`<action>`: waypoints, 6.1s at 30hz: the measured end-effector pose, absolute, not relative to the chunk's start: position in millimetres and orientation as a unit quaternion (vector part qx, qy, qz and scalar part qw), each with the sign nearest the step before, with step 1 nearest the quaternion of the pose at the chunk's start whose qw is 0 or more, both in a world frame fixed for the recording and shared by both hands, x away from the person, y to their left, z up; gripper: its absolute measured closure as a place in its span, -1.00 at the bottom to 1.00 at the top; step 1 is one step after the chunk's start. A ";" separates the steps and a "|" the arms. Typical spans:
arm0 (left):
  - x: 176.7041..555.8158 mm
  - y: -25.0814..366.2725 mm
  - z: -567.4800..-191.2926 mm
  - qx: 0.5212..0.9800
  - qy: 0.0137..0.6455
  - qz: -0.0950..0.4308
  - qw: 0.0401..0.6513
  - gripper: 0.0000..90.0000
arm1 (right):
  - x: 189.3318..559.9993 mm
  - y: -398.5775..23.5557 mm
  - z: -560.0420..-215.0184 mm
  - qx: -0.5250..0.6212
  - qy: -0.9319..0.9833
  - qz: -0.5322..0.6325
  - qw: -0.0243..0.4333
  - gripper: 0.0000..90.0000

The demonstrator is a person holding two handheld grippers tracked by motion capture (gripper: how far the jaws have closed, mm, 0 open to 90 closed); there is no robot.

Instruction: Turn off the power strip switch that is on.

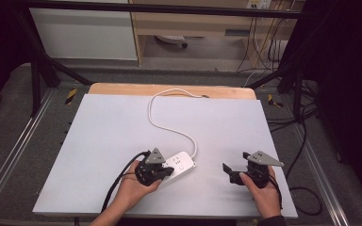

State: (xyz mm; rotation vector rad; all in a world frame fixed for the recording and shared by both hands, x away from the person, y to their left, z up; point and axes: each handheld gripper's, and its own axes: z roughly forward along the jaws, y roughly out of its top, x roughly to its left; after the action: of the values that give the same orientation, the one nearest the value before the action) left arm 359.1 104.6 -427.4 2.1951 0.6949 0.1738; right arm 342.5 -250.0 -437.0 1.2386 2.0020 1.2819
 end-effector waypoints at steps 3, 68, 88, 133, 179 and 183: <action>360.6 105.8 -427.5 0.868 0.279 0.060 0.406 1.00 | 342.4 -249.8 -437.1 0.450 0.727 0.466 0.228 -0.88; 362.1 107.4 -424.3 0.869 0.280 0.051 0.405 1.00 | 343.2 -250.5 -438.1 0.450 0.728 0.465 0.225 -0.88; 358.0 107.5 -425.0 0.854 0.273 0.066 0.439 1.00 | 342.8 -252.8 -436.1 0.451 0.724 0.470 0.228 -0.88; 351.2 145.6 -391.3 0.779 0.327 0.128 0.520 -0.85 | 342.5 -254.9 -435.3 0.455 0.720 0.471 0.232 -0.89; 342.3 292.1 -385.1 0.698 0.447 0.219 0.515 -0.87 | 342.7 -255.4 -435.5 0.456 0.720 0.469 0.232 -0.89; 342.9 302.0 -388.9 0.693 0.457 0.222 0.510 -0.87 | 342.8 -256.1 -435.5 0.455 0.720 0.469 0.233 -0.89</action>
State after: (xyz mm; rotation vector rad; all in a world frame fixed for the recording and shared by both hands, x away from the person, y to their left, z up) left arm 342.9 302.0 -388.9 1.6692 1.1012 0.5355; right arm 342.8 -256.1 -435.5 1.2506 1.9792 1.2884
